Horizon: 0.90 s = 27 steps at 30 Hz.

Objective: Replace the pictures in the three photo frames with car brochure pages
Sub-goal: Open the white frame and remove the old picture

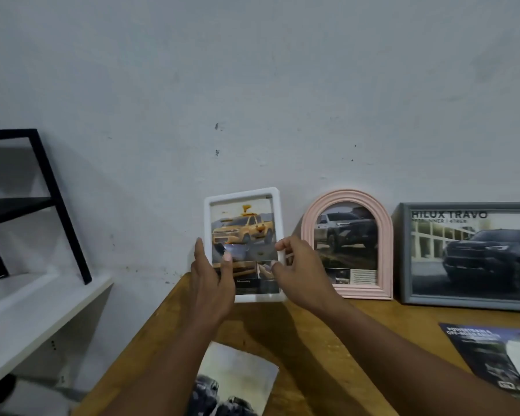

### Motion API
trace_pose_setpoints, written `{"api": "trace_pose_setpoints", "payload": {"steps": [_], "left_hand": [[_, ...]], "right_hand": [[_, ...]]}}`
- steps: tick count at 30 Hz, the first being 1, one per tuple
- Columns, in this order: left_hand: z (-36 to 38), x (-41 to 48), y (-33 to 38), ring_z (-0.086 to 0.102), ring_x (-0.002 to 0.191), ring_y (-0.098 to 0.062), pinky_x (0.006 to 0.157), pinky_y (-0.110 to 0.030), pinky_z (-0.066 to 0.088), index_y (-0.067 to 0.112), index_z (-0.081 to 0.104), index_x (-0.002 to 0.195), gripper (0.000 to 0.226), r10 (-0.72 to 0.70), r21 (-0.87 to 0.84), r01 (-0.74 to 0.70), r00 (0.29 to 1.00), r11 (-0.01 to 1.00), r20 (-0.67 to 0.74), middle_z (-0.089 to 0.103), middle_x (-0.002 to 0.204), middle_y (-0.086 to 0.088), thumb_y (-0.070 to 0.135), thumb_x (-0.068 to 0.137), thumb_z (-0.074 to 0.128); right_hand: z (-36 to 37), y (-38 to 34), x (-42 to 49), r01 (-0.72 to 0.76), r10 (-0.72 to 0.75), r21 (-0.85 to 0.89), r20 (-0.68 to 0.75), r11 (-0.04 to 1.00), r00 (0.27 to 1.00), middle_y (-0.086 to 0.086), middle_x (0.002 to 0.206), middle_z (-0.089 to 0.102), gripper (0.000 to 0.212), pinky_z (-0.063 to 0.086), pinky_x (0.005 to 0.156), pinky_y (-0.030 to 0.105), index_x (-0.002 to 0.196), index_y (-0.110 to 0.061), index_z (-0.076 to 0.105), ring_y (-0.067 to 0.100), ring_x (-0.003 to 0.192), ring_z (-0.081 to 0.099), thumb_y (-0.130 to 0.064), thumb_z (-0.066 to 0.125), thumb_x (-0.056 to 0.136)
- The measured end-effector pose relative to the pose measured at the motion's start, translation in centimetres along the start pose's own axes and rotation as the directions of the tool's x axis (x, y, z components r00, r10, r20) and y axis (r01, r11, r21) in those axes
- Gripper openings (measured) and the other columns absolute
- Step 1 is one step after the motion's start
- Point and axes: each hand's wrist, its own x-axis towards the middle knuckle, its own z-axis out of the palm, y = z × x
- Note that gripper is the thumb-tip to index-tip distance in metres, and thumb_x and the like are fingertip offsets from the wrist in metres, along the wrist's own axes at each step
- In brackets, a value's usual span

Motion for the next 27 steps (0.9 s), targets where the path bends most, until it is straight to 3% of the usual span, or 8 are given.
{"api": "trace_pose_setpoints", "payload": {"steps": [4,8,10,12,14,17,21,27], "left_hand": [[-2.3,-4.1,3.2,0.054,0.113,-0.02,0.083,-0.031,0.045,0.033,0.002,0.16,0.074,-0.005,-0.001,0.005,0.995,1.0,0.102,0.04,0.156,-0.011,0.062,0.096,0.027],[-3.7,-10.3,6.4,0.054,0.128,-0.028,0.097,-0.029,0.05,0.029,0.014,0.16,0.069,-0.071,0.142,0.033,0.959,0.989,0.273,0.043,0.153,-0.007,0.062,0.1,0.021],[-2.8,-12.9,7.2,0.061,0.115,-0.022,0.099,-0.042,0.053,0.036,0.027,0.151,0.068,-0.121,0.069,0.101,0.904,0.992,0.409,0.054,0.141,-0.003,0.071,0.094,0.018],[-1.3,-15.2,7.7,0.065,0.1,-0.02,0.084,-0.045,0.059,0.04,0.029,0.143,0.064,-0.161,-0.007,0.194,0.836,0.981,0.525,0.06,0.123,-0.002,0.076,0.092,0.018],[0.1,-17.2,8.7,0.066,0.093,-0.023,0.074,-0.039,0.06,0.041,0.03,0.14,0.055,-0.197,0.016,0.232,0.782,0.973,0.592,0.063,0.111,-0.003,0.073,0.097,0.019],[1.6,-19.3,11.3,0.069,0.096,-0.025,0.089,-0.046,0.058,0.041,0.026,0.15,0.065,-0.209,0.052,0.235,0.717,0.971,0.665,0.065,0.122,-0.006,0.075,0.096,0.017],[2.9,-19.2,14.4,0.066,0.105,-0.026,0.095,-0.051,0.055,0.037,0.021,0.156,0.069,-0.105,-0.096,0.221,0.748,0.971,0.655,0.058,0.133,-0.007,0.073,0.097,0.019],[3.1,-18.1,16.7,0.06,0.114,-0.03,0.102,-0.057,0.048,0.036,0.029,0.153,0.064,-0.086,-0.281,0.33,0.771,0.901,0.631,0.054,0.141,-0.008,0.07,0.099,0.022]], "right_hand": [[-4.4,-2.0,-3.2,-0.005,0.004,-0.018,-0.009,1.0,1.0,-0.004,0.111,0.058,0.02,0.056,0.07,0.021,0.106,-0.025,0.059,0.012,0.097,0.062,-0.011,0.065,0.093],[-9.3,-3.1,-8.4,-0.072,0.073,-0.032,0.028,0.997,0.997,-0.003,0.102,0.064,0.011,0.061,0.069,0.033,0.101,-0.022,0.062,0.015,0.09,0.066,-0.014,0.061,0.095],[-11.6,-3.5,-11.0,-0.137,0.138,-0.055,0.028,0.989,0.99,0.001,0.098,0.065,0.005,0.062,0.073,0.042,0.099,-0.018,0.065,0.018,0.088,0.068,-0.016,0.061,0.095],[-13.9,-3.8,-13.0,-0.214,0.215,-0.048,0.017,0.976,0.976,0.007,0.099,0.068,0.007,0.062,0.075,0.048,0.097,-0.013,0.066,0.024,0.088,0.07,-0.018,0.062,0.095],[-16.3,-4.4,-14.1,-0.267,0.267,-0.077,-0.013,0.96,0.964,0.012,0.098,0.07,0.009,0.063,0.071,0.045,0.097,-0.011,0.068,0.026,0.084,0.072,-0.018,0.063,0.094],[-19.0,-6.0,-14.8,-0.299,0.291,-0.211,-0.068,0.931,0.954,0.015,0.089,0.07,0.014,0.058,0.054,0.028,0.096,-0.004,0.07,0.024,0.069,0.072,-0.016,0.063,0.094],[-19.9,-7.6,-15.4,-0.283,0.273,-0.395,-0.083,0.874,0.959,0.012,0.085,0.068,0.013,0.051,0.044,0.021,0.093,-0.005,0.069,0.02,0.061,0.07,-0.017,0.064,0.093],[-16.9,-6.7,-16.3,-0.261,0.299,-0.32,0.075,0.911,0.951,0.008,0.097,0.066,0.015,0.056,0.054,0.024,0.112,-0.016,0.059,0.018,0.073,0.072,-0.021,0.059,0.098]]}}
